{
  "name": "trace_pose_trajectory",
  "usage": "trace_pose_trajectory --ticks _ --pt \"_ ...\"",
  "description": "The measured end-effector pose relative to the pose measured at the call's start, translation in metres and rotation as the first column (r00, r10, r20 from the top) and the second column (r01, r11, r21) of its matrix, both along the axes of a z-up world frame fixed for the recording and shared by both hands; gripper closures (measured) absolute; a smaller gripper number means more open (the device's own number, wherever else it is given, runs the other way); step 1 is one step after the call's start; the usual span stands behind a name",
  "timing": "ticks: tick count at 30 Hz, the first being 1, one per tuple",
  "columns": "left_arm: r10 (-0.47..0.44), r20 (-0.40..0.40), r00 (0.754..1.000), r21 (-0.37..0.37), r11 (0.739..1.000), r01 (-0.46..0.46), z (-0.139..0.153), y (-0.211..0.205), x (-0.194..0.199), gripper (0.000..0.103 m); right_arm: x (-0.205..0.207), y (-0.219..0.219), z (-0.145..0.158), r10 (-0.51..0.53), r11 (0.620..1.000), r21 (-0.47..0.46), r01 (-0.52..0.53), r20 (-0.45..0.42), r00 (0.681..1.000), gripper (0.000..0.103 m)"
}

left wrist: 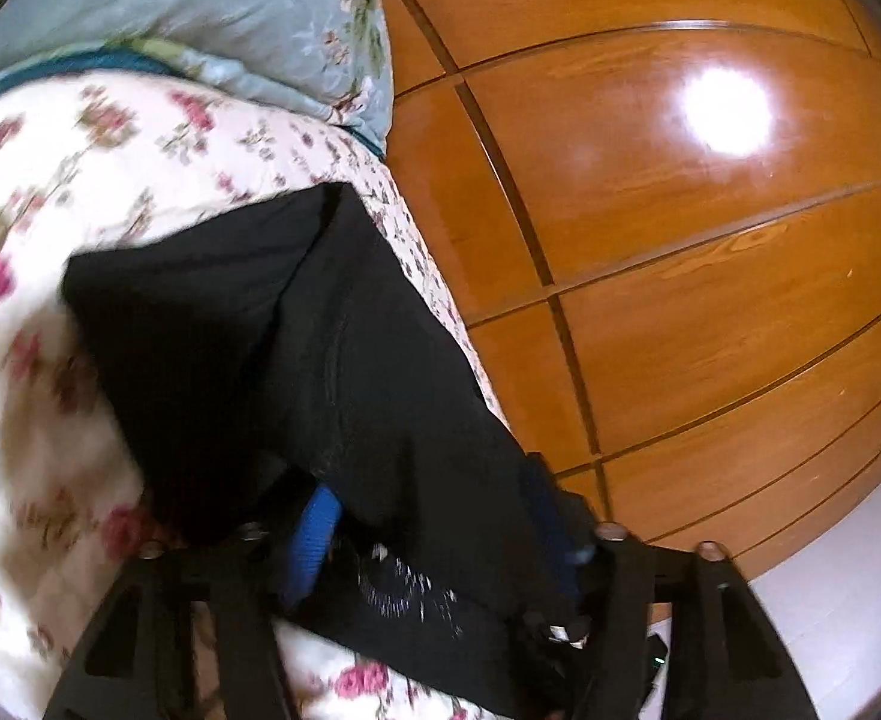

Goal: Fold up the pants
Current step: 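Lift the folded edge with both grippers and fold it over again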

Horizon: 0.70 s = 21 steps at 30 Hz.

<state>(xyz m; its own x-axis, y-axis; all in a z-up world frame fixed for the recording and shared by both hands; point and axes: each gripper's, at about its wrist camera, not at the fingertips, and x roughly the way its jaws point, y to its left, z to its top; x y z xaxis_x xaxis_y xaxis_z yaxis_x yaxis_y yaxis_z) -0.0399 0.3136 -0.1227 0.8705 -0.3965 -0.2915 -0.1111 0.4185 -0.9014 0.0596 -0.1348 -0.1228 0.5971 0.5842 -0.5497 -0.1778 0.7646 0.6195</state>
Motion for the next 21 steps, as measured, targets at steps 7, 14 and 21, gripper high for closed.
trace_pose_trajectory --ticks 7,14,21 --pt "0.000 -0.067 0.998 0.084 0.996 0.006 0.008 0.003 0.016 0.096 -0.009 -0.050 0.016 -0.170 0.984 0.053 0.170 0.012 0.985 0.046" --pt "0.003 -0.088 0.996 0.067 0.998 0.003 0.002 0.006 0.011 0.096 0.021 -0.110 0.019 -0.366 0.921 0.109 0.373 -0.079 0.927 0.043" --pt "0.005 -0.026 1.000 0.062 0.998 -0.004 0.023 0.012 0.012 0.097 0.027 -0.144 0.029 -0.413 0.893 0.159 0.421 -0.086 0.907 0.095"
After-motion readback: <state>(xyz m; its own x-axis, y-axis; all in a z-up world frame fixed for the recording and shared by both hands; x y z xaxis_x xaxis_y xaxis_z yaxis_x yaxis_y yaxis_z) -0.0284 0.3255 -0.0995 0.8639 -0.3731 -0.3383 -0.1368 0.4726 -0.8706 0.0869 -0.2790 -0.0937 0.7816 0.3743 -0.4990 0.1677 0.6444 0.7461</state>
